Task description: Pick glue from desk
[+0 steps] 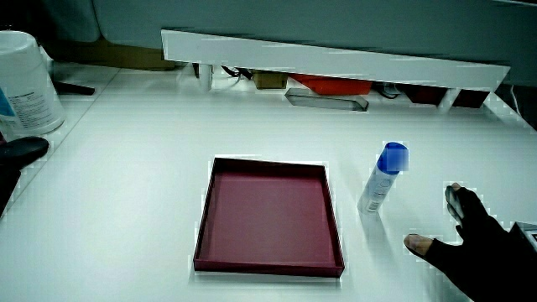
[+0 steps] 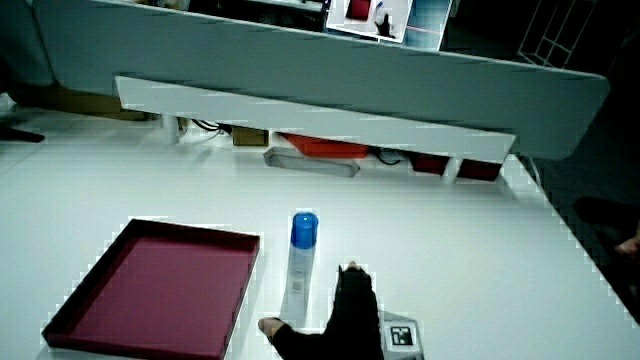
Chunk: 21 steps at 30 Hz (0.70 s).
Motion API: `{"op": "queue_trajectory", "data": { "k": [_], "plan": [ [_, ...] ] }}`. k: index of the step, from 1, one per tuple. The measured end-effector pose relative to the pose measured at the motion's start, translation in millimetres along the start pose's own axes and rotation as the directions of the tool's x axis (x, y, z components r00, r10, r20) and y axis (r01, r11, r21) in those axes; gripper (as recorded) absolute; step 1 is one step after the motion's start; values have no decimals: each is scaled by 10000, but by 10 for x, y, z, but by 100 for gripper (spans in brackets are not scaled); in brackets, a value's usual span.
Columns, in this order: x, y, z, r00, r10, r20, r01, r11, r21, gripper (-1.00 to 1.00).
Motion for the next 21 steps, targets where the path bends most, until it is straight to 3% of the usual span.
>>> {"op": "queue_trajectory", "data": {
  "k": [1, 3, 6, 7, 11, 17, 21],
  "plan": [
    [33, 38, 12, 9999, -81, 149, 81, 10000, 25, 0],
    [0, 109, 5, 9987, -305, -410, 305, 9995, -2, 0],
    [76, 220, 19, 9979, -650, 49, 650, 9979, -44, 0],
    [31, 260, 6, 9984, -527, -195, 526, 9986, -78, 0],
    [39, 422, 5, 9952, -973, 57, 973, 9951, -164, 0],
    [-30, 647, -53, 9924, -1102, -544, 1080, 9933, -420, 0],
    [-12, 782, -103, 9917, -1166, -545, 1142, 9924, -461, 0]
  ]
}}
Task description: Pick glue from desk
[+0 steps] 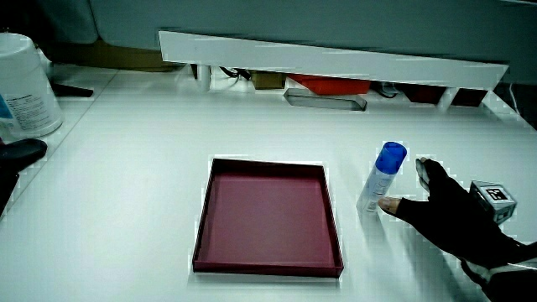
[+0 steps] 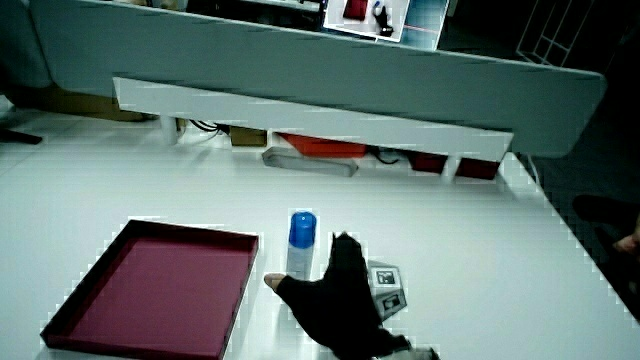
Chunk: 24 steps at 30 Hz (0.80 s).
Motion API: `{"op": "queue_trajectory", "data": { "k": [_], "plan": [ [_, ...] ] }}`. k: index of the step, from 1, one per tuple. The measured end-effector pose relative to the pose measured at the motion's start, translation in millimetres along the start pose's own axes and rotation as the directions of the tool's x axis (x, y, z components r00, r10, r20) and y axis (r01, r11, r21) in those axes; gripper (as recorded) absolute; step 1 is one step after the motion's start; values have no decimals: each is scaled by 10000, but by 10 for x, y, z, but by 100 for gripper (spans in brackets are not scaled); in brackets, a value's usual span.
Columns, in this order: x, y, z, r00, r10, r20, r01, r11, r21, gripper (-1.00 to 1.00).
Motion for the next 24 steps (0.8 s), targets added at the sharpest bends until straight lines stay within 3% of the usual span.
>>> {"op": "queue_trajectory", "data": {
  "k": [3, 10, 17, 20, 24],
  "plan": [
    [28, 91, -19, 9997, -236, -7, 236, 9997, 107, 0],
    [-2, 188, -41, 9992, 62, -394, -54, 9998, 194, 0],
    [54, 192, -7, 9959, 446, -782, -389, 9965, 737, 33],
    [93, 199, 13, 9918, 850, -958, -735, 9903, 1176, 48],
    [120, 205, 38, 9897, 946, -1078, -771, 9848, 1559, 67]
  ]
}}
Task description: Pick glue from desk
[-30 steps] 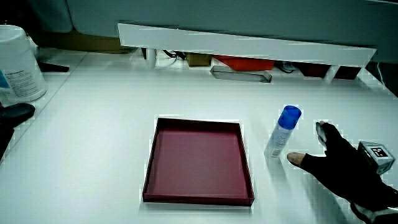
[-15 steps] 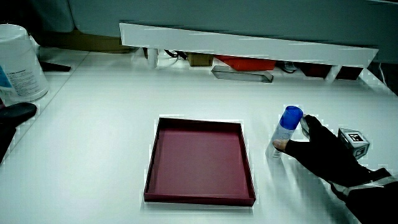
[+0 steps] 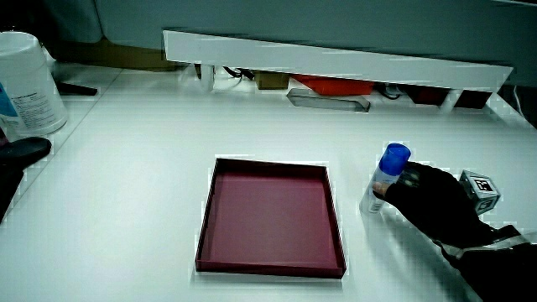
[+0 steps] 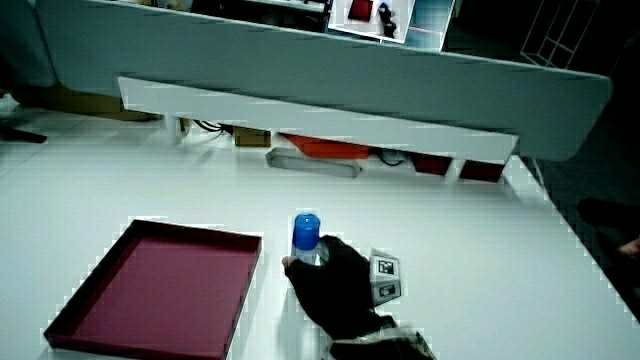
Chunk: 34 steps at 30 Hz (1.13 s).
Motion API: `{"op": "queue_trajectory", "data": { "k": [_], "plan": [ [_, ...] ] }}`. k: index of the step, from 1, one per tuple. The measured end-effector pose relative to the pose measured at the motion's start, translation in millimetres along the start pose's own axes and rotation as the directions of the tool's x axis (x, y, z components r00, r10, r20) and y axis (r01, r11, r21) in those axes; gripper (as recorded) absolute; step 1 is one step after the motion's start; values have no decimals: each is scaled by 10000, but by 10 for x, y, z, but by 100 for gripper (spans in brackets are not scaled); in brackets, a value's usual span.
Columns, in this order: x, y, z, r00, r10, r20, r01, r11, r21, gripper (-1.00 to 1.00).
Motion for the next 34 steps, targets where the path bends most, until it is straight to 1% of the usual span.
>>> {"op": "queue_trajectory", "data": {
  "k": [4, 5, 7, 8, 12, 13, 14, 15, 17, 18, 19, 20, 21, 23, 24, 25, 26, 27, 28, 29, 30, 31, 32, 33, 34],
  "plan": [
    [-2, 0, 6, 9999, 141, 50, -142, 9997, 181, 86],
    [-13, 3, 2, 9994, 356, -21, -356, 9992, 182, 90],
    [-13, -2, 8, 9991, 391, 172, -396, 9988, 276, 100],
    [-40, -14, -1, 9987, 485, 145, -490, 9981, 360, 100],
    [-26, -25, 17, 9962, 711, 500, -739, 9957, 560, 100],
    [-32, -22, 25, 9963, 694, 501, -721, 9959, 547, 100],
    [-29, -10, 41, 9951, 797, 580, -831, 9947, 599, 100],
    [-92, -9, 34, 9943, 1025, 297, -1042, 9926, 620, 100],
    [-169, 4, 47, 9920, 1158, 503, -1188, 9910, 609, 100],
    [-218, 10, 52, 9900, 1226, 698, -1267, 9903, 576, 100],
    [-285, 16, 42, 9876, 1416, 682, -1453, 9880, 528, 100],
    [-315, 32, 40, 9841, 1561, 844, -1605, 9858, 491, 100],
    [-403, 29, 14, 9839, 1616, 760, -1650, 9854, 417, 100],
    [-528, 41, -28, 9766, 2029, 714, -2052, 9784, 265, 100],
    [-563, 52, -46, 9744, 2048, 931, -2079, 9779, 244, 100],
    [-605, 70, -78, 9720, 2215, 788, -2233, 9747, 141, 100],
    [-674, 74, -119, 9714, 2242, 783, -2253, 9743, 47, 100],
    [-725, 85, -158, 9630, 2584, 765, -2588, 9659, -49, 100],
    [-782, 88, -203, 9588, 2760, 671, -2755, 9612, -169, 100],
    [-837, 85, -251, 9589, 2766, 626, -2754, 9609, -271, 100],
    [-867, 95, -294, 9526, 2961, 701, -2945, 9551, -327, 100],
    [-929, 96, -358, 9472, 3189, 325, -3172, 9472, -478, 100],
    [-969, 98, -409, 9487, 3140, 369, -3110, 9479, -692, 100],
    [-1012, 101, -463, 9398, 3399, 348, -3369, 9388, -711, 100],
    [-1043, 103, -513, 9344, 3524, 524, -3474, 9338, -852, 100]
  ]
}}
